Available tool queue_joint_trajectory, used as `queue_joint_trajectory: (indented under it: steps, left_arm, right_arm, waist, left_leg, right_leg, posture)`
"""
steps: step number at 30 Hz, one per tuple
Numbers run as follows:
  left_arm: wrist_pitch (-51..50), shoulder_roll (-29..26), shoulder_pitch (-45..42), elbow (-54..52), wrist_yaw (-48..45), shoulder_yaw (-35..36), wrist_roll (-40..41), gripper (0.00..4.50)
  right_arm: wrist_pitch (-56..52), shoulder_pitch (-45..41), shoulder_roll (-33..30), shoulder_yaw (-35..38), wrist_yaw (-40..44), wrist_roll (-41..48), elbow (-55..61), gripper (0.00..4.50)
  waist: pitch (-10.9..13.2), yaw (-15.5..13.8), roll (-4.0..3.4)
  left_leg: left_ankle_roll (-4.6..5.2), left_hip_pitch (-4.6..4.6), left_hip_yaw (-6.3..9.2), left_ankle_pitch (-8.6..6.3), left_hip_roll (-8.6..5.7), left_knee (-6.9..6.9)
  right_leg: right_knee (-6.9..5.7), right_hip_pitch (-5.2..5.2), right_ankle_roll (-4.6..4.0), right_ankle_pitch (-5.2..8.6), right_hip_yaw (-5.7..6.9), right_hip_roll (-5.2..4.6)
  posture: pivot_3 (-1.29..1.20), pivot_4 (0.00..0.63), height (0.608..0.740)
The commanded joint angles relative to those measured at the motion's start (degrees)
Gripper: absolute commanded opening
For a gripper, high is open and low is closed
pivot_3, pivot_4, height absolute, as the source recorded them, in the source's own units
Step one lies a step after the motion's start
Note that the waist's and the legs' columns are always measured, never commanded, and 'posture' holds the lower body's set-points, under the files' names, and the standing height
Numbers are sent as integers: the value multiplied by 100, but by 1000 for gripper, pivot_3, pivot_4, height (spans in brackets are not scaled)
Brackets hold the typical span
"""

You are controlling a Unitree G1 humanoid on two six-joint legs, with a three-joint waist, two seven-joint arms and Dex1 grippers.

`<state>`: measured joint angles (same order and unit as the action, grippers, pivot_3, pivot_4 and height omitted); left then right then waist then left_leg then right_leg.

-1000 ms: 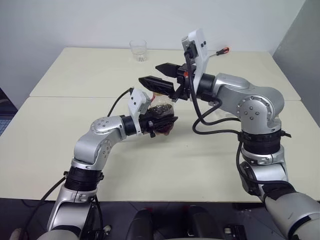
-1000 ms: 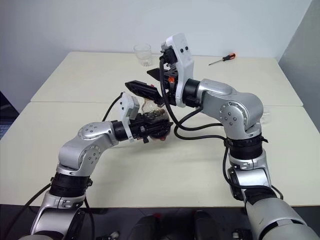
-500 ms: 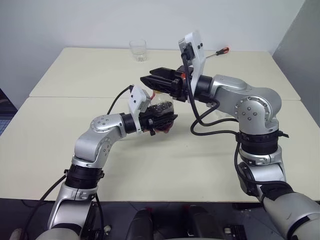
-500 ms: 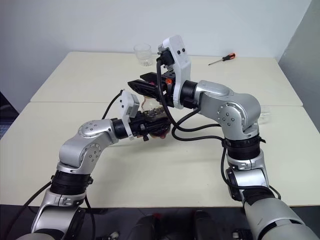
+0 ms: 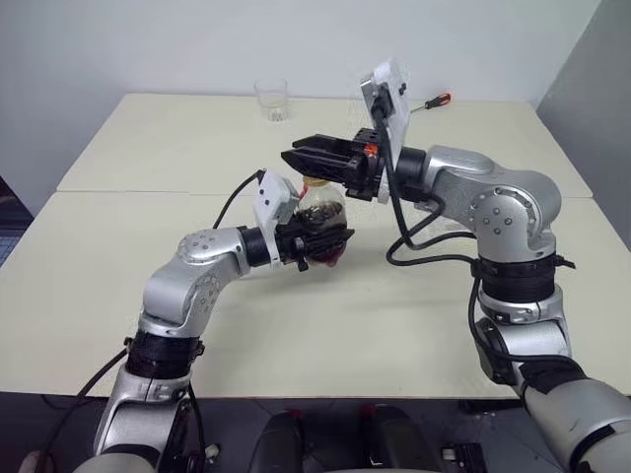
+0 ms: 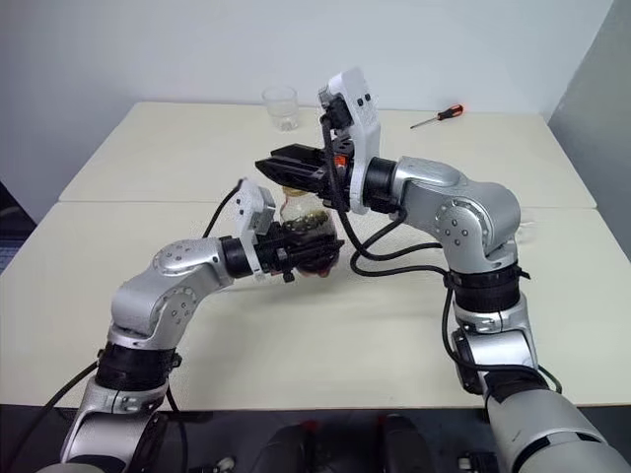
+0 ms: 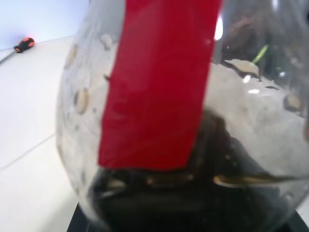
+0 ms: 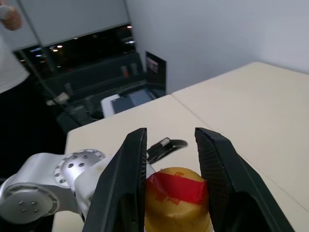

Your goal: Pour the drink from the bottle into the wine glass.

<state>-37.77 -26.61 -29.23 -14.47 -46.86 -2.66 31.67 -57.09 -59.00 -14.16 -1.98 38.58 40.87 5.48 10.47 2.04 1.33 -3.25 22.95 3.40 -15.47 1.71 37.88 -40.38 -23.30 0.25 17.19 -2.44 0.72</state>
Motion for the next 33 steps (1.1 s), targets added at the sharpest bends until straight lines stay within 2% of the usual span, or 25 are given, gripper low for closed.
queue_joint_trajectory:
  steps: [1,5,10,14,18,27,28,33]
  left_arm:
    - [-439,41,182,-1171,147,149,721,1995]
    - [-821,19,354,-1710,415,257,1120,1995]
    - [-812,-111,309,-1943,323,335,1301,1995]
    - [-779,-345,354,-1907,121,360,1323,1995]
    - [-717,-411,397,-1882,88,353,1300,1995]
    - [-767,-372,373,-1841,213,300,1332,1995]
    - [-777,-372,353,-1815,228,299,1334,1995]
    - [-846,-381,299,-1650,382,337,1328,1995]
  right_arm:
    - [480,-177,-15,-23,919,239,-134,1233]
    - [692,-240,-124,-218,1933,359,-279,1233]
    - [673,-340,-450,-790,3202,385,-215,1233]
    - [698,-395,-537,-959,3647,363,-189,1233]
    - [869,-406,-497,-1001,3635,189,-237,1233]
    - [693,-350,-585,-727,3241,158,-291,4265]
    - [631,-337,-603,-682,3164,180,-257,4463]
    - [284,-312,-669,-277,2446,257,-125,4463]
  waist:
    - [0,0,-1]
    - [1,-13,-1]
    - [2,-17,-3]
    - [4,-18,-6]
    - [5,-15,-7]
    - [10,-21,-11]
    - [10,-21,-11]
    - [10,-22,-11]
  left_leg:
    - [0,1,1,0,0,-1]
    - [0,-1,7,0,1,2]
    - [0,-4,6,0,-3,7]
    - [-1,-6,8,1,-4,6]
    - [-1,-6,8,1,-3,6]
    - [-1,-3,11,1,-1,6]
    - [-1,-4,11,1,-1,7]
    - [-1,-3,11,1,-2,7]
  right_leg:
    - [2,0,0,0,1,0]
    - [-1,2,0,0,6,0]
    - [-3,7,1,-1,6,1]
    - [-2,8,1,-1,9,3]
    - [-2,8,0,0,8,3]
    - [-2,6,0,-1,8,0]
    - [-1,7,0,-1,7,-1]
    - [-1,7,0,-1,7,-2]
  posture:
    - [0,150,740]
    - [0,150,740]
    - [0,150,740]
    - [0,150,740]
    - [0,150,740]
    - [0,150,740]
    - [0,150,740]
    - [0,150,740]
